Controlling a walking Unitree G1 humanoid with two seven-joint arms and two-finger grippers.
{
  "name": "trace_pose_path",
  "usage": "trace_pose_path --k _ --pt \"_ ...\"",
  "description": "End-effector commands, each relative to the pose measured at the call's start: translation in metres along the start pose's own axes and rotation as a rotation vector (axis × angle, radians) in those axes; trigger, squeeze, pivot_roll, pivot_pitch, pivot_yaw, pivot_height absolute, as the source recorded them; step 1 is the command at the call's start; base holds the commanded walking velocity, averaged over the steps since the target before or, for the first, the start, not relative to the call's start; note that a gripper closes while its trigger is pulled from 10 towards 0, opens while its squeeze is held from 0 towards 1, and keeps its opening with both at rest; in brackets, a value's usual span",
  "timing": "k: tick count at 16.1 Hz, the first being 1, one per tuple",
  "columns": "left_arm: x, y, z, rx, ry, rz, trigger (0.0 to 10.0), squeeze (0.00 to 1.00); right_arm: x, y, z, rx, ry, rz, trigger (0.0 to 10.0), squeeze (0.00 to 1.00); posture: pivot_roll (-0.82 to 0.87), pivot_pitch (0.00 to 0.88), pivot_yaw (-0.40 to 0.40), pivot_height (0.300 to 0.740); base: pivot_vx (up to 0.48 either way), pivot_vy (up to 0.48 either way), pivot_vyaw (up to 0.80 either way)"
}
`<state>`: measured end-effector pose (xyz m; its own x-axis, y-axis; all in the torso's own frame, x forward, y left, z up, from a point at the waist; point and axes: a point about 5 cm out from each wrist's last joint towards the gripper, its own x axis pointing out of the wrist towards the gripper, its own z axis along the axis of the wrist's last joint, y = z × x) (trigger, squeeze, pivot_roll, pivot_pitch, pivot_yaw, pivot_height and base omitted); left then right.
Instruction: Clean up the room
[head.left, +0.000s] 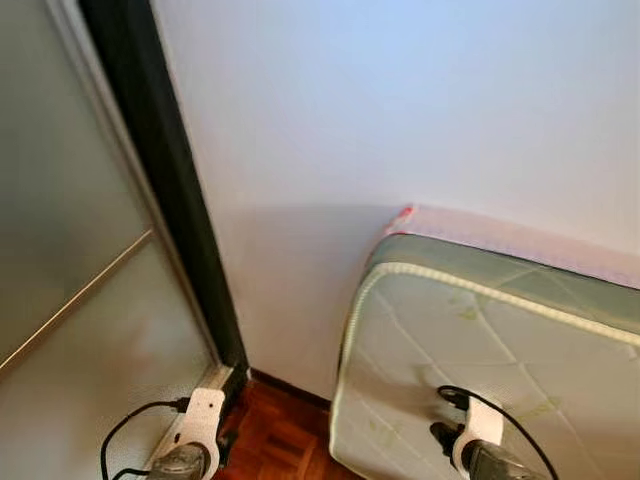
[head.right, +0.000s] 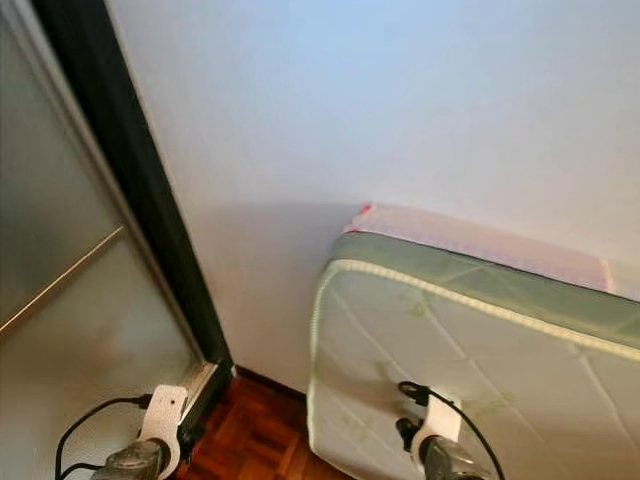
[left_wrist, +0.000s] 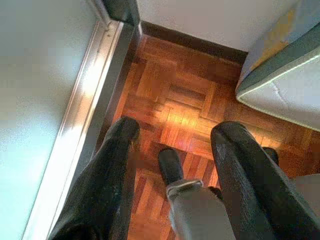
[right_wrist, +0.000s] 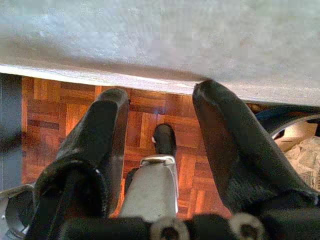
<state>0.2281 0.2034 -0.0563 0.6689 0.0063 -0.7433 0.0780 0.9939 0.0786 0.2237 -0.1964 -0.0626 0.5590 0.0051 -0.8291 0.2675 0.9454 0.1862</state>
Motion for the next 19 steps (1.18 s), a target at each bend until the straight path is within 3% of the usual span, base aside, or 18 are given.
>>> trace_pose_path --k 1,19 --pt "0.0003 -0.0004 0.0004 0.015 0.008 -0.002 10.0 0.0 -0.0021 0.0038 0.0433 -0.02 -0.154 0.01 10.0 0.0 0.08 0.0 -0.07 0.74 0.0 0.0 0.0" --pt "-0.0002 0.0036 0.0002 -0.037 0.006 0.017 10.0 0.0 -0.0021 0.005 0.0439 -0.039 -0.145 0.029 10.0 0.0 0.08 0.0 -0.074 0.74 -0.014 0.0 0.0"
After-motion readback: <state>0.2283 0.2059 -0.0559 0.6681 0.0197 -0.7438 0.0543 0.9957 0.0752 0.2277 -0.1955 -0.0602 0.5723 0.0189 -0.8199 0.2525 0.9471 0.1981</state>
